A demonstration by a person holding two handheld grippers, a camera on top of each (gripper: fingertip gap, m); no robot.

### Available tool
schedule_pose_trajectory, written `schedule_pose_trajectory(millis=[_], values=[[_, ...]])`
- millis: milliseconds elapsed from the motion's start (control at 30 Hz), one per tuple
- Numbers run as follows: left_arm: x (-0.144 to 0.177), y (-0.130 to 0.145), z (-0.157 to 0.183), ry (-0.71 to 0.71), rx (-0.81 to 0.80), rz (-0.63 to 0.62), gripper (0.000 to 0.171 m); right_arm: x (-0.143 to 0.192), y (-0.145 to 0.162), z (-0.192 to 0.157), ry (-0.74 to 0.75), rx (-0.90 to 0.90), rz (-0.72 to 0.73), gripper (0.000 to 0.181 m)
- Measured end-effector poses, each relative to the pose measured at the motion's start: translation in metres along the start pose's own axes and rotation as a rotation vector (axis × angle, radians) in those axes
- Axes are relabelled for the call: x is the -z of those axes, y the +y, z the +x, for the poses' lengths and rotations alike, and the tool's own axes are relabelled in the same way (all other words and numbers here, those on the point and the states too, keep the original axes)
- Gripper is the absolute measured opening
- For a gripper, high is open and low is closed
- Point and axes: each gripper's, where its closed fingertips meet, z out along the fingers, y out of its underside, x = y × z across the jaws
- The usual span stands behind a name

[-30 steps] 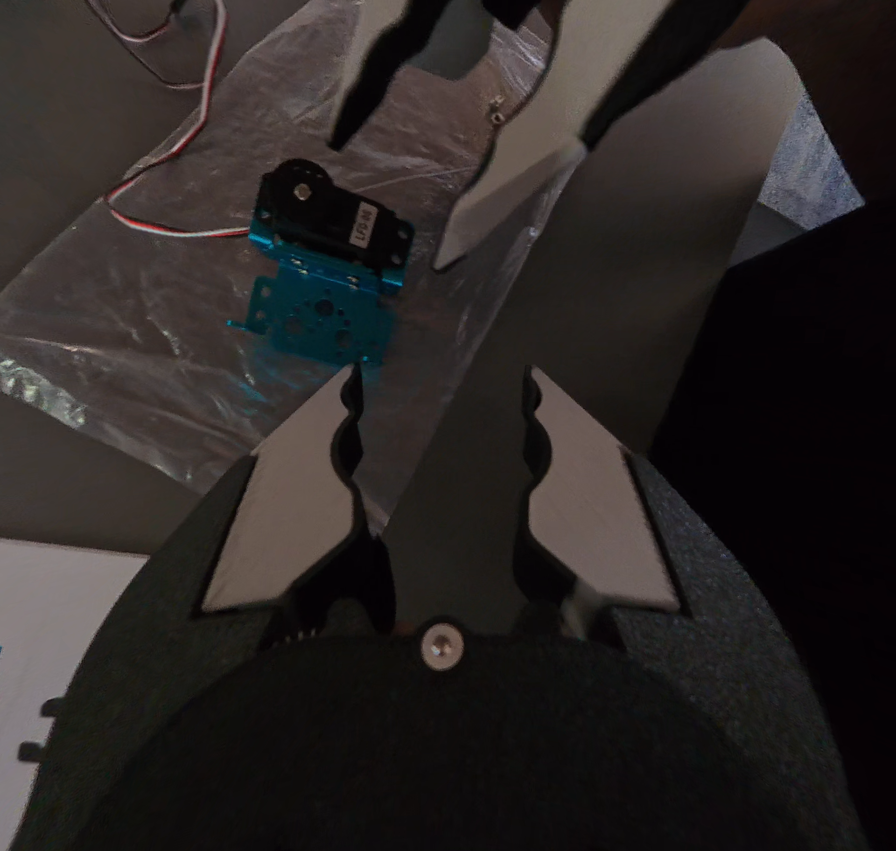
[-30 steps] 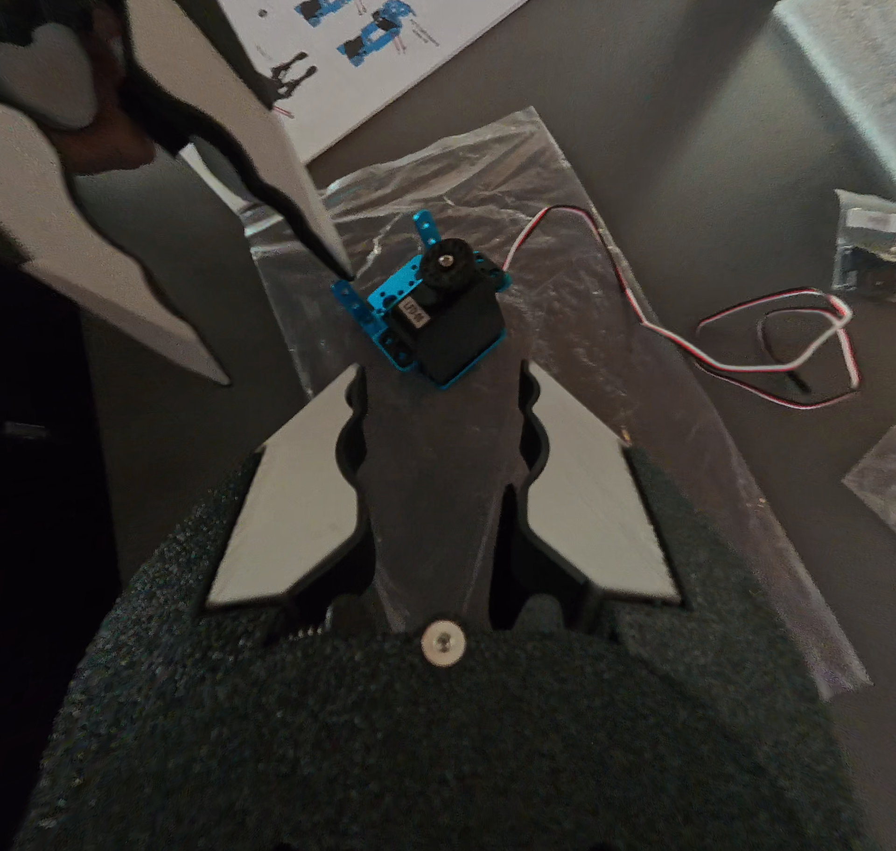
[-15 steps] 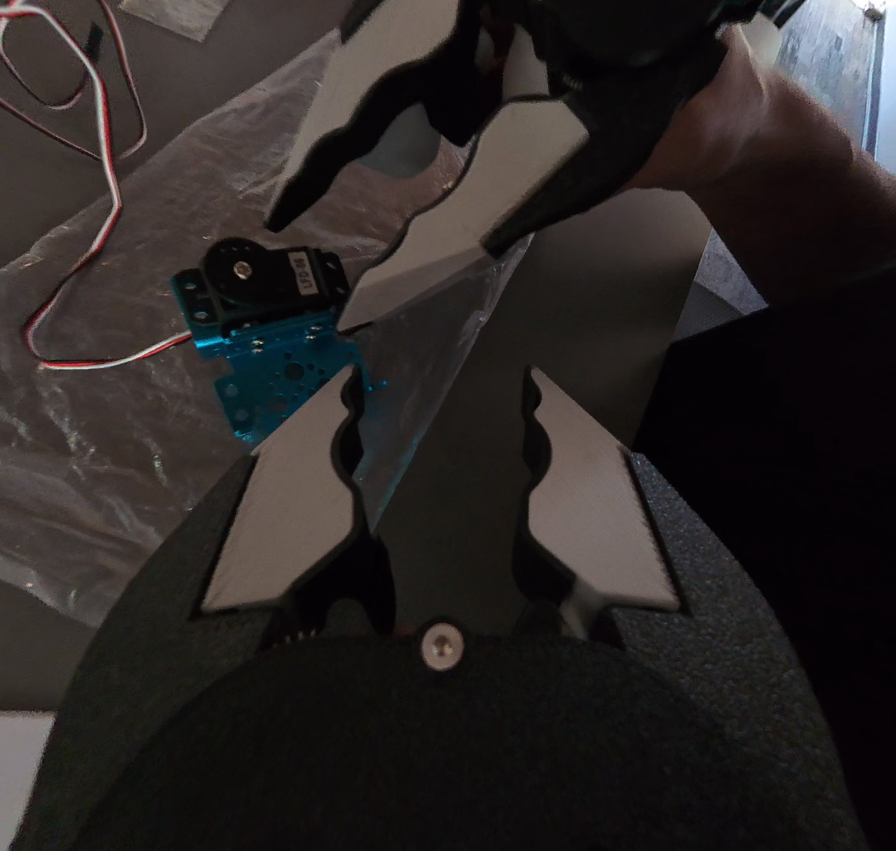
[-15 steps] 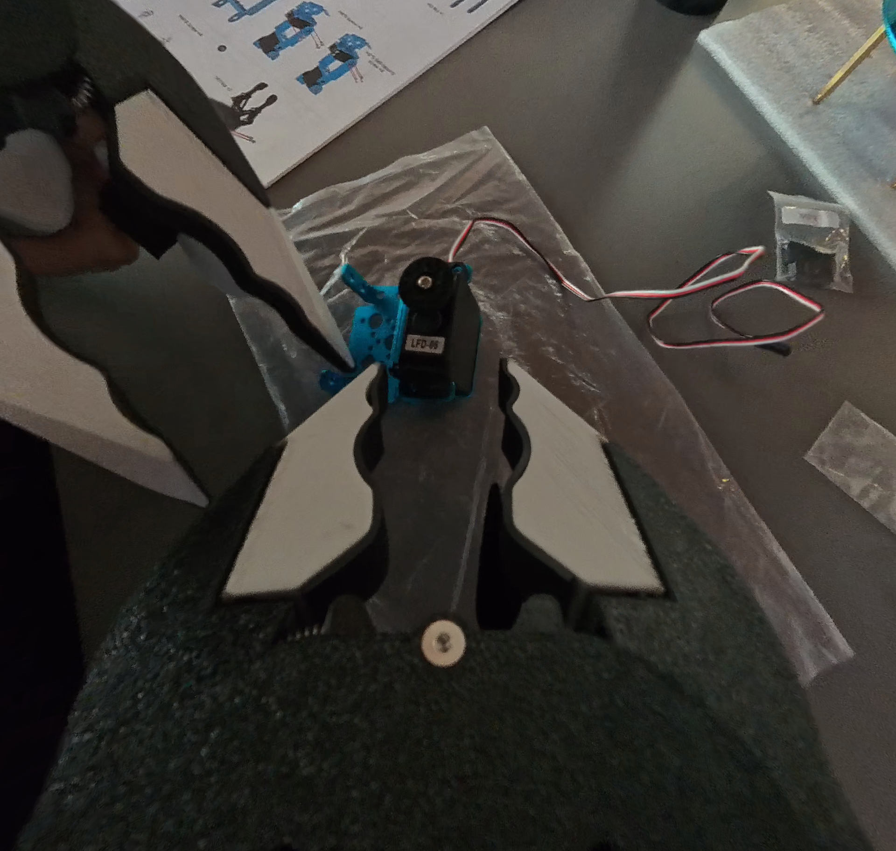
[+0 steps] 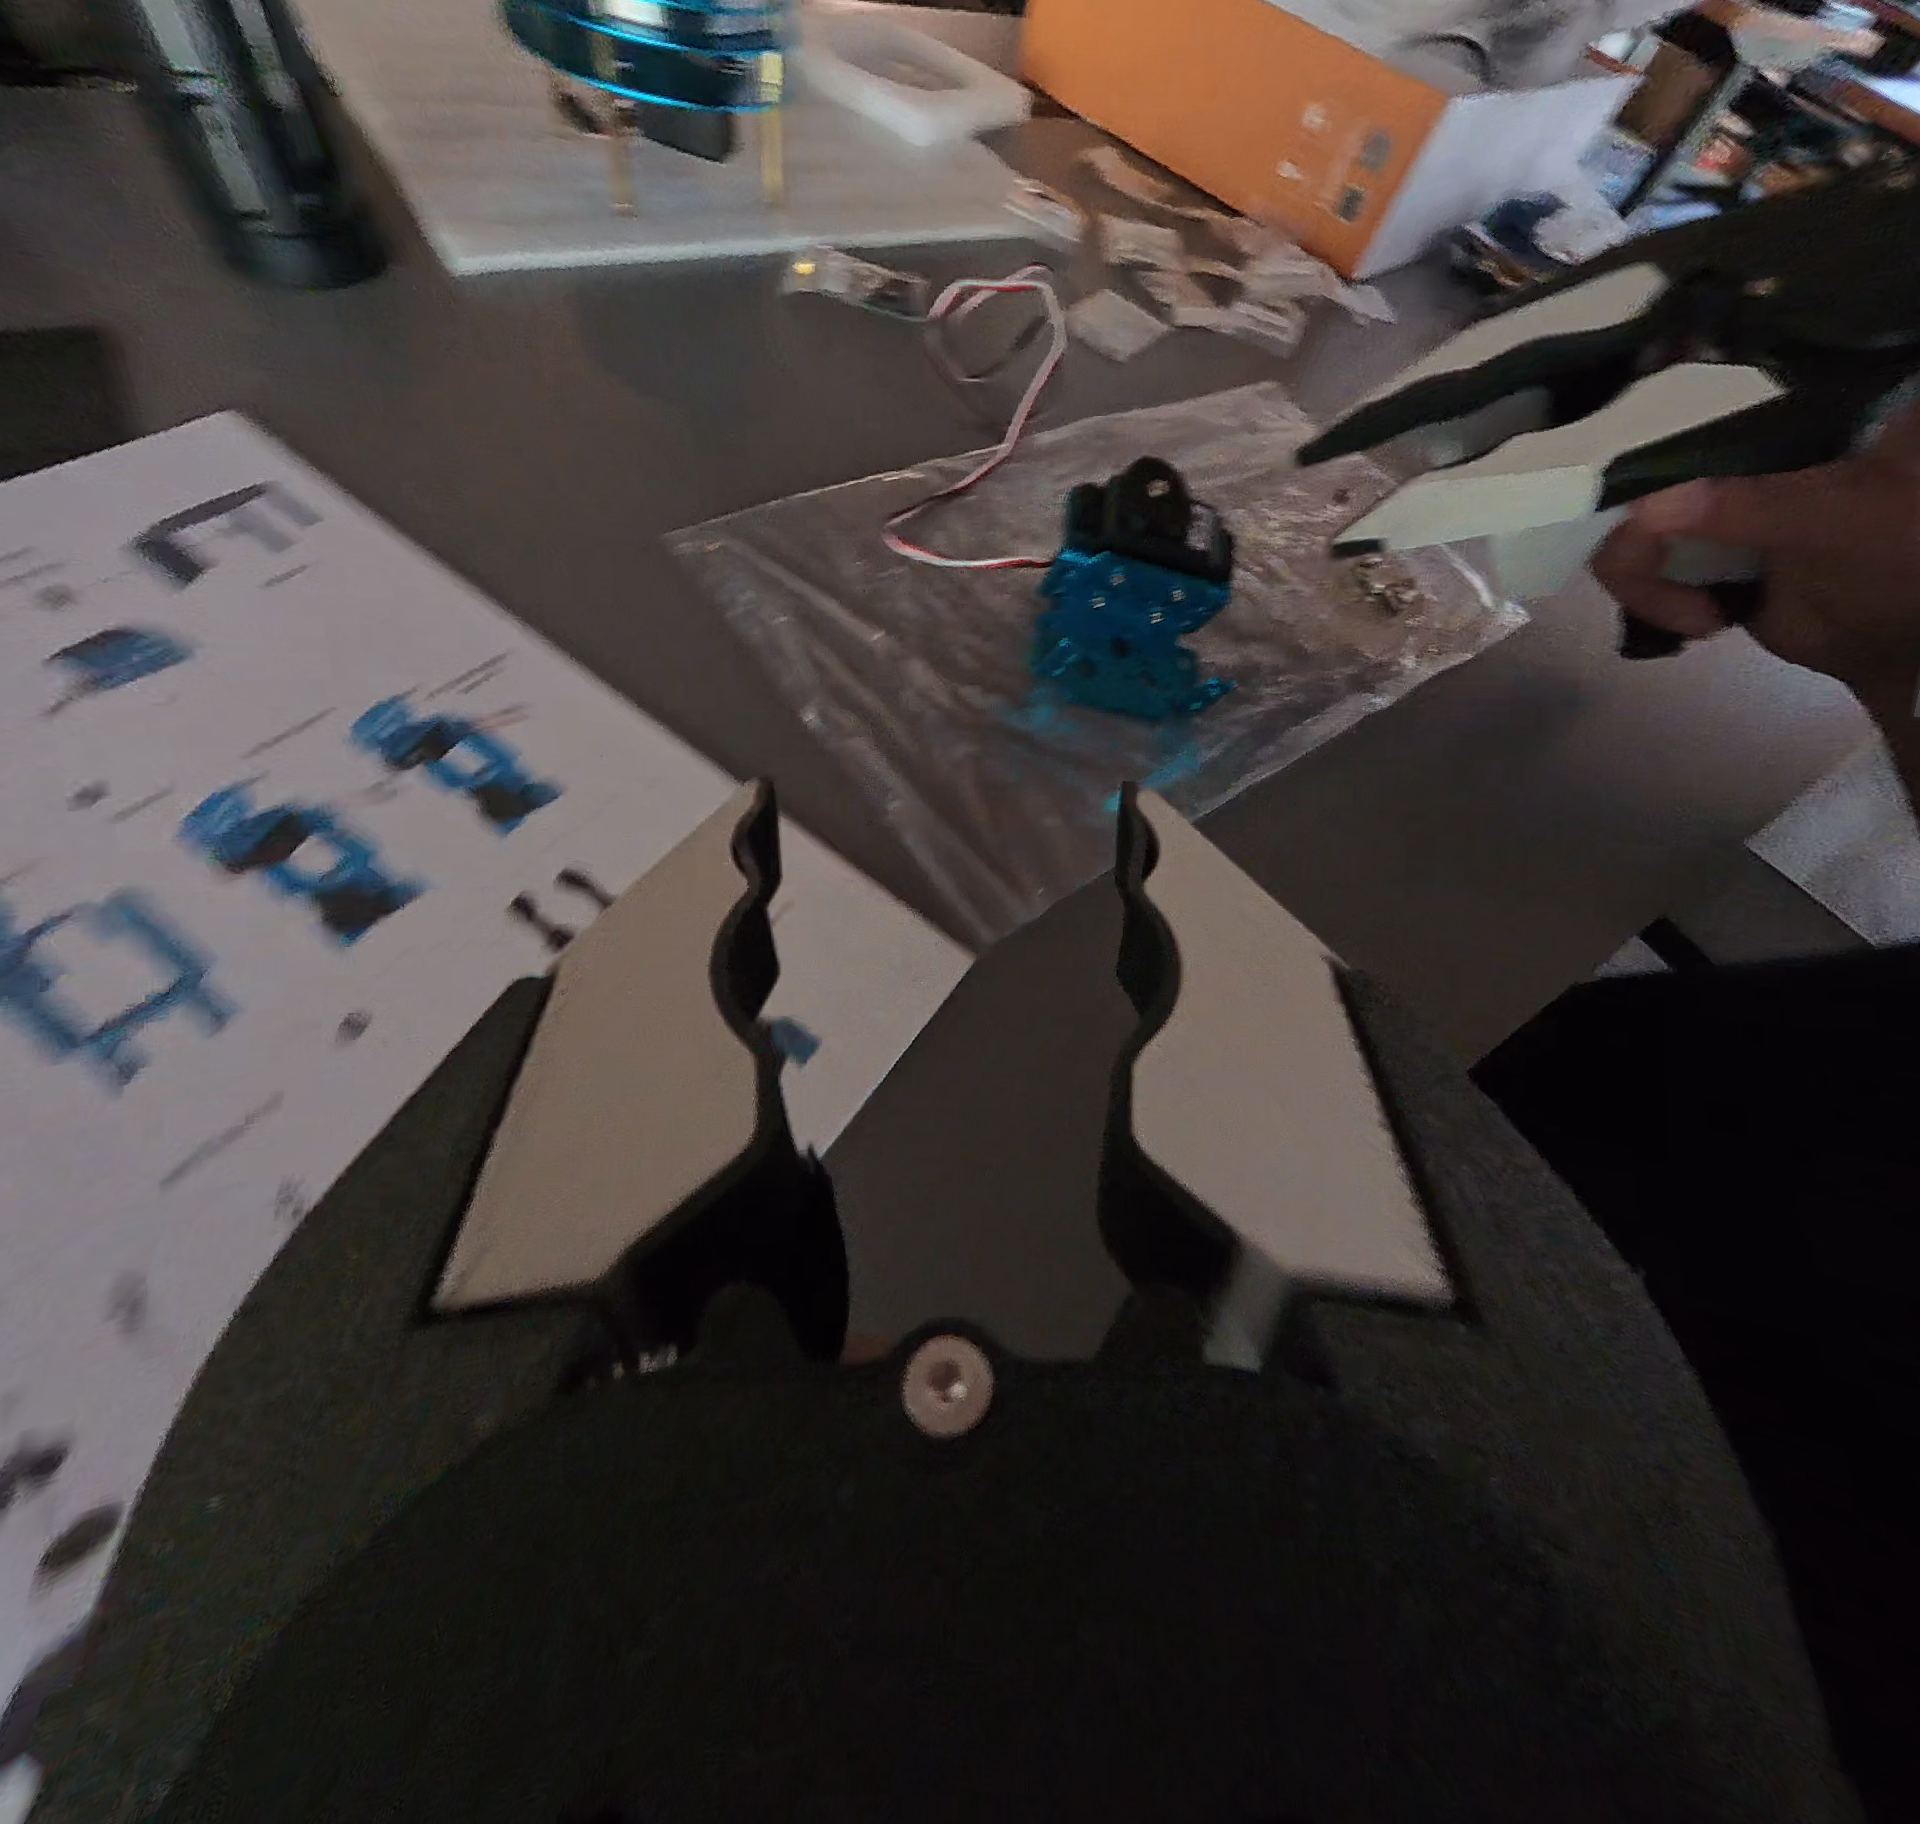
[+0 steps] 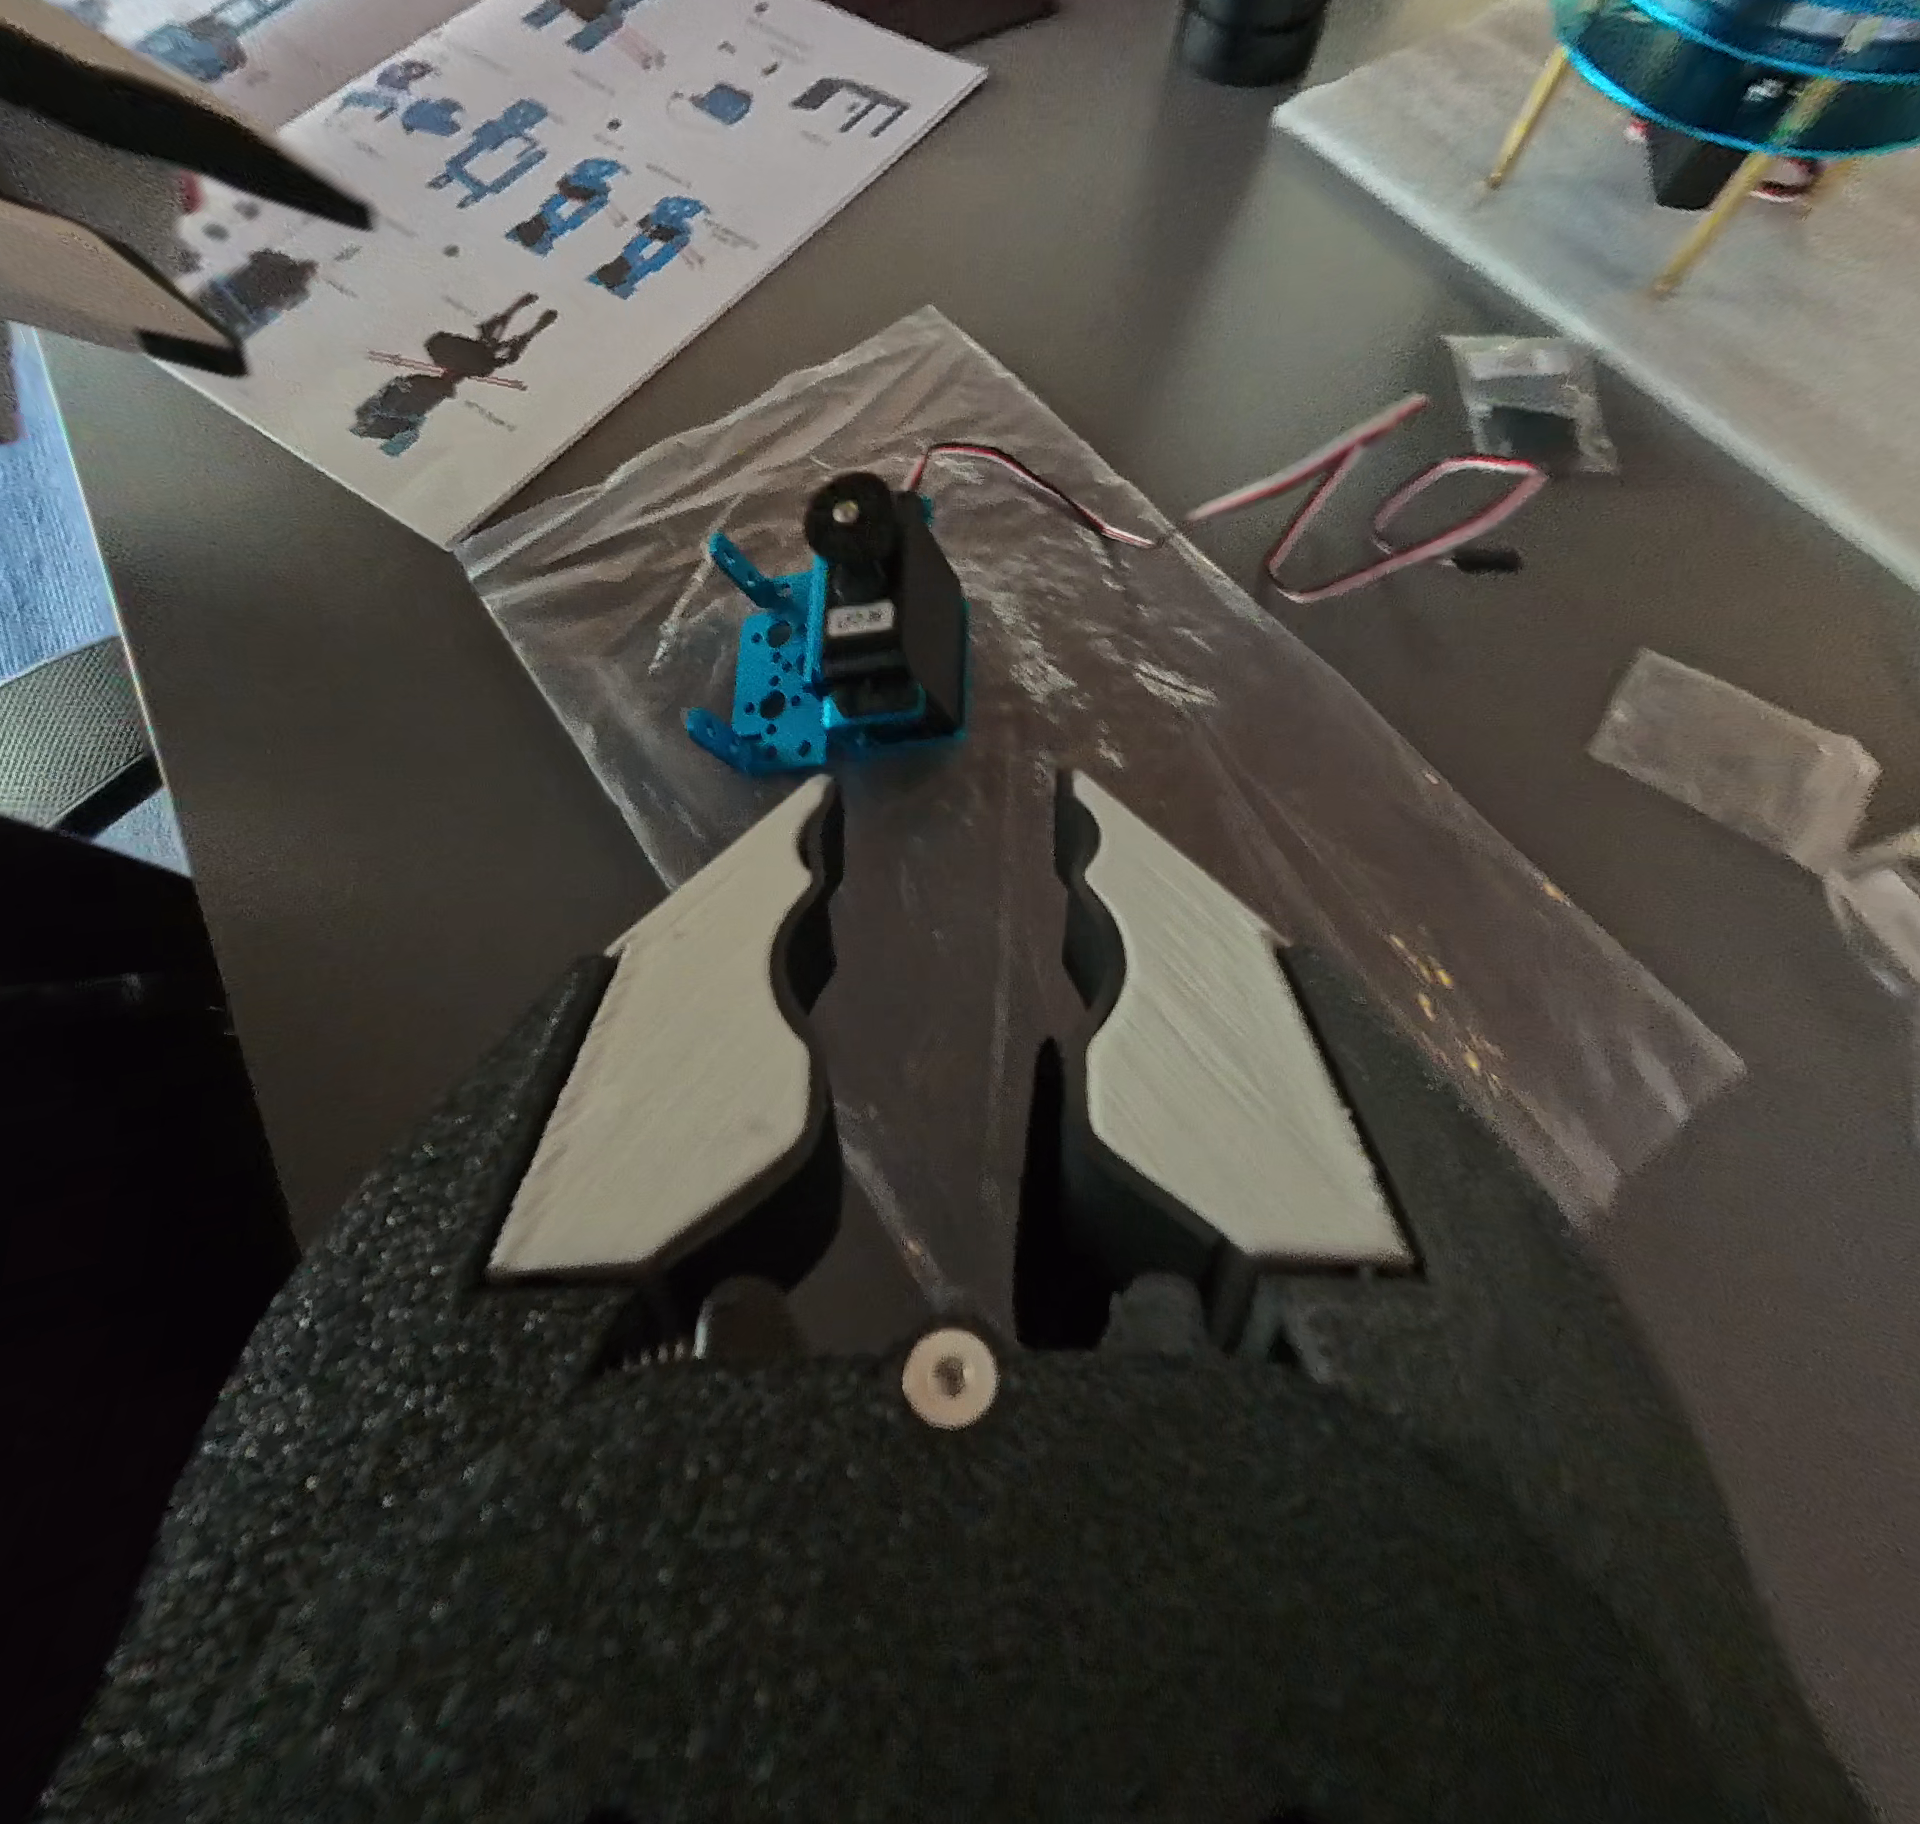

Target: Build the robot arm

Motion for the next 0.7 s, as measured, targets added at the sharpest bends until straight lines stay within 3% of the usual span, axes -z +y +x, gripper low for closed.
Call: schedule_pose_trajectory(millis=[300, 500, 700], values=[[0.062, 0.037, -0.023, -0.235, 0.04, 0.07, 0.063, 0.033, 0.021, 0.031, 0.125, 0.079, 0.089, 0.034], [0.069, 0.041, -0.016, -0.245, 0.028, 0.098, 0.057, 0.04, 0.022, 0.036, 0.167, 0.085, 0.161, 0.036], [0.058, 0.034, -0.014, -0.236, -0.017, 0.101, 0.052, 0.048, 0.018, 0.04, 0.108, -0.042, 0.235, 0.04]])
